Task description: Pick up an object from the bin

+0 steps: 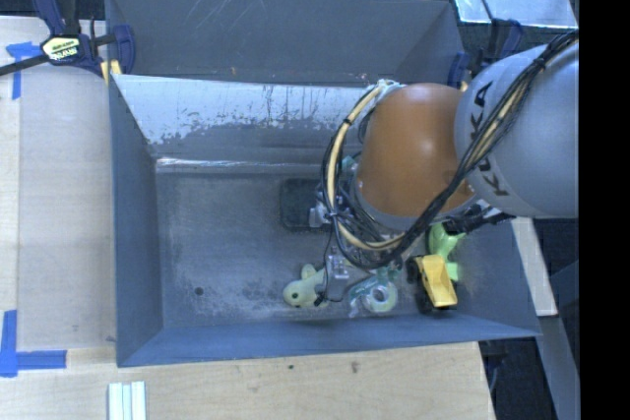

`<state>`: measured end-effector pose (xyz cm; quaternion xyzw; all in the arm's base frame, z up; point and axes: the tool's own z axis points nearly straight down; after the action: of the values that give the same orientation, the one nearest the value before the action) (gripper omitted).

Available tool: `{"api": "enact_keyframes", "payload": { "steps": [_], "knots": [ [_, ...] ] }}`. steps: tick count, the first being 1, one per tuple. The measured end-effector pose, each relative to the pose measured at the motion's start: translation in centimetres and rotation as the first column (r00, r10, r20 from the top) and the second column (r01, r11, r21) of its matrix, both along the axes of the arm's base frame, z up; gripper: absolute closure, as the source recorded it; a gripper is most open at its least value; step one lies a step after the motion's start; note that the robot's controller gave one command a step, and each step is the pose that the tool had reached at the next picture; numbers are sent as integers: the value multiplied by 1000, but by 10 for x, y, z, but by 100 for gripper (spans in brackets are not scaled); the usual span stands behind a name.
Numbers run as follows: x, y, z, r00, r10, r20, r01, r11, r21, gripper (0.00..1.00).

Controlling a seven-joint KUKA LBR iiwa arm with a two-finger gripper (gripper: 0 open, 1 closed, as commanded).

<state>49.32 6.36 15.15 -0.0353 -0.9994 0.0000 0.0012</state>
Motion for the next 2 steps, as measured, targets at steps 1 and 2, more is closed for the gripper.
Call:
{"api": "enact_keyframes", "payload": {
  "steps": [1,2],
  "knots": [
    [-1,-19,-33,997,-75,13,75,997,3,0],
    [-8,-13,-81,960,-280,2,280,960,0,100]
  ]
}}
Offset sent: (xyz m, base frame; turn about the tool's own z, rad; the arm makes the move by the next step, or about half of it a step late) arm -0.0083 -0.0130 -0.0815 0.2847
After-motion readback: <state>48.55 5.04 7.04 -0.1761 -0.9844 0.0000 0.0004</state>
